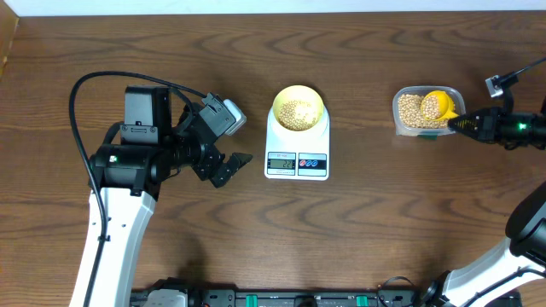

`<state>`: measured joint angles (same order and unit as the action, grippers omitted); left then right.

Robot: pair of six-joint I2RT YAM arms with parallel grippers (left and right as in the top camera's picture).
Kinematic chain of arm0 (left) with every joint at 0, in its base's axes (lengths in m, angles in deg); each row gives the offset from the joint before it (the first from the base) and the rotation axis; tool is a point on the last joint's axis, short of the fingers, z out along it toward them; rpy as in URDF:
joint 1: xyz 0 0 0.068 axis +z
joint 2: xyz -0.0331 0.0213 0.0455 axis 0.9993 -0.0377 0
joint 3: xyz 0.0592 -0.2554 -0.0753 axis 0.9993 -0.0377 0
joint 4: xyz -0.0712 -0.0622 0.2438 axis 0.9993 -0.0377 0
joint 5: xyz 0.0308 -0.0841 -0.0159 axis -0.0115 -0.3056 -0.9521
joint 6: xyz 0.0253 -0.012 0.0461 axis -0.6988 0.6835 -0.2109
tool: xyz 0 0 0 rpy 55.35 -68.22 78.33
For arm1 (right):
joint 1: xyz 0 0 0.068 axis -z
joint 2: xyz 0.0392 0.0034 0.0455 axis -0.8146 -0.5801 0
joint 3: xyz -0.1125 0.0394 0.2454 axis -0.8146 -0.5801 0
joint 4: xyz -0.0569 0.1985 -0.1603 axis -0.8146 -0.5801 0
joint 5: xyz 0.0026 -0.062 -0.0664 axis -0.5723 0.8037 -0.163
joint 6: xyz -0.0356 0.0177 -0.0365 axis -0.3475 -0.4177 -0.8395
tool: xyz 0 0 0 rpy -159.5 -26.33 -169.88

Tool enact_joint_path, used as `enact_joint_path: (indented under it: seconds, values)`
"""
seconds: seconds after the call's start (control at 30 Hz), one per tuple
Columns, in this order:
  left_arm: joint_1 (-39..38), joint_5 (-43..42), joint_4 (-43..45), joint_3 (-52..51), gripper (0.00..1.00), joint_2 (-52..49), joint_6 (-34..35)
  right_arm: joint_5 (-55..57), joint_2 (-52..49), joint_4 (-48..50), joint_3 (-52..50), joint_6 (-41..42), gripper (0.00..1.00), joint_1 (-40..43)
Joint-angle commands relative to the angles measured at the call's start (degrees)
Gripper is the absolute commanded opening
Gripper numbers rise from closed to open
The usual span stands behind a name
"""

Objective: Scoop item into bowl and weigh 50g on scale
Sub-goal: 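Scoop soybeans again from the tub with the right gripper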

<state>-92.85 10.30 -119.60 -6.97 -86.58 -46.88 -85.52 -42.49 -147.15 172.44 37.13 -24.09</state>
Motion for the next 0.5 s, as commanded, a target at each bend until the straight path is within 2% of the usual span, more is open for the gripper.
enact_joint_path:
  seconds: [0.0, 0.47]
  values:
    - [0.2, -0.5, 0.0, 0.9, 0.99, 0.0, 0.7, -2.5, -0.2, -0.3, 0.0, -1.5, 0.01, -0.7]
    - [0.2, -0.5, 0.0, 0.9, 0.99, 0.0, 0.7, -3.4, -0.2, -0.1, 0.0, -1.5, 0.01, -5.4]
